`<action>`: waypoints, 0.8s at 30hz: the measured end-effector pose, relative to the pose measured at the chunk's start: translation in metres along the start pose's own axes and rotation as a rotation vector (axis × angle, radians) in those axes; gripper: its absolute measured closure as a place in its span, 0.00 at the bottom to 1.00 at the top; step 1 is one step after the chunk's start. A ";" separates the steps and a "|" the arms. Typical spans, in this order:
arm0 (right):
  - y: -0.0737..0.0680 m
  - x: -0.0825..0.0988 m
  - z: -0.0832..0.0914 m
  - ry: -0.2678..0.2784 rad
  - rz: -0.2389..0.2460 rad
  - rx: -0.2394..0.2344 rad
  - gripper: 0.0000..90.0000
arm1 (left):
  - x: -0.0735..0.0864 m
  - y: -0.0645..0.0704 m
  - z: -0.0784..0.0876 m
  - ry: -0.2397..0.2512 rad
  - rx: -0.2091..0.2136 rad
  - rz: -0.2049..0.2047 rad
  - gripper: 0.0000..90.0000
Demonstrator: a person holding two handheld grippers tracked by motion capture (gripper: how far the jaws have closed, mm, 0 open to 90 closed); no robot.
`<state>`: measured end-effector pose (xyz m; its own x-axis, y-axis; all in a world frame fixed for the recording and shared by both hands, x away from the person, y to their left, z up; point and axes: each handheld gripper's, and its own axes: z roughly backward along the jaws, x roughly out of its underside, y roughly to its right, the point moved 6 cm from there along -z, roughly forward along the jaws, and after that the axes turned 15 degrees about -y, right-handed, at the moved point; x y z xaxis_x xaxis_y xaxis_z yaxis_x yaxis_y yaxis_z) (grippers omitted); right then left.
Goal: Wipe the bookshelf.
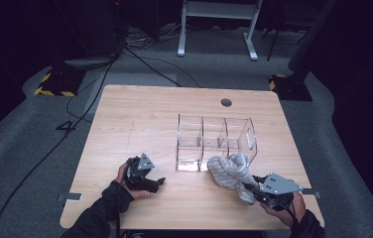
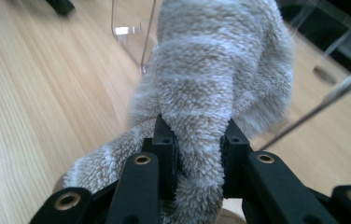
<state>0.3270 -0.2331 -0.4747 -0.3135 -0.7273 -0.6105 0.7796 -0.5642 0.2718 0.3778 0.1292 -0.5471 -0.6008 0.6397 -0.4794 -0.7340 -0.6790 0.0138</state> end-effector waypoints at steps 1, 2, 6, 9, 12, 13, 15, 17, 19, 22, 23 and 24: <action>0.000 0.004 -0.004 -0.008 -0.005 -0.020 0.81 | 0.003 0.000 0.001 -0.001 0.002 -0.009 0.18; 0.000 0.008 -0.008 -0.022 -0.002 -0.024 0.81 | 0.005 0.000 0.003 -0.001 0.003 -0.013 0.18; 0.000 0.018 -0.021 -0.052 -0.020 -0.069 0.80 | 0.015 0.002 0.008 -0.001 0.008 -0.020 0.18; -0.003 0.022 -0.027 -0.068 -0.013 -0.083 0.79 | 0.021 0.004 0.011 0.000 0.013 -0.019 0.18; -0.007 0.027 -0.034 -0.085 -0.019 -0.107 0.78 | 0.026 0.005 0.014 0.002 0.010 -0.026 0.18; -0.008 0.028 -0.035 -0.086 -0.022 -0.111 0.78 | 0.029 0.006 0.015 0.001 0.011 -0.025 0.18; -0.009 0.028 -0.036 -0.083 -0.033 -0.118 0.77 | 0.032 0.007 0.017 0.001 0.015 -0.024 0.18; -0.008 0.028 -0.034 -0.079 -0.041 -0.114 0.72 | 0.033 0.007 0.017 0.004 0.017 -0.026 0.18; -0.007 0.027 -0.032 -0.076 -0.042 -0.110 0.70 | 0.033 0.007 0.017 0.003 0.016 -0.028 0.18; -0.007 0.023 -0.024 -0.059 -0.046 -0.114 0.63 | 0.033 0.006 0.018 -0.001 0.014 -0.033 0.18; -0.006 0.022 -0.020 -0.053 -0.046 -0.111 0.61 | 0.033 0.006 0.017 -0.002 0.015 -0.030 0.17; -0.006 0.021 -0.018 -0.048 -0.047 -0.103 0.58 | 0.033 0.006 0.017 -0.002 0.015 -0.029 0.17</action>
<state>0.3258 -0.2381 -0.5023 -0.3743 -0.7202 -0.5841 0.8144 -0.5566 0.1645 0.3480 0.1522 -0.5476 -0.5796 0.6598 -0.4782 -0.7558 -0.6547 0.0128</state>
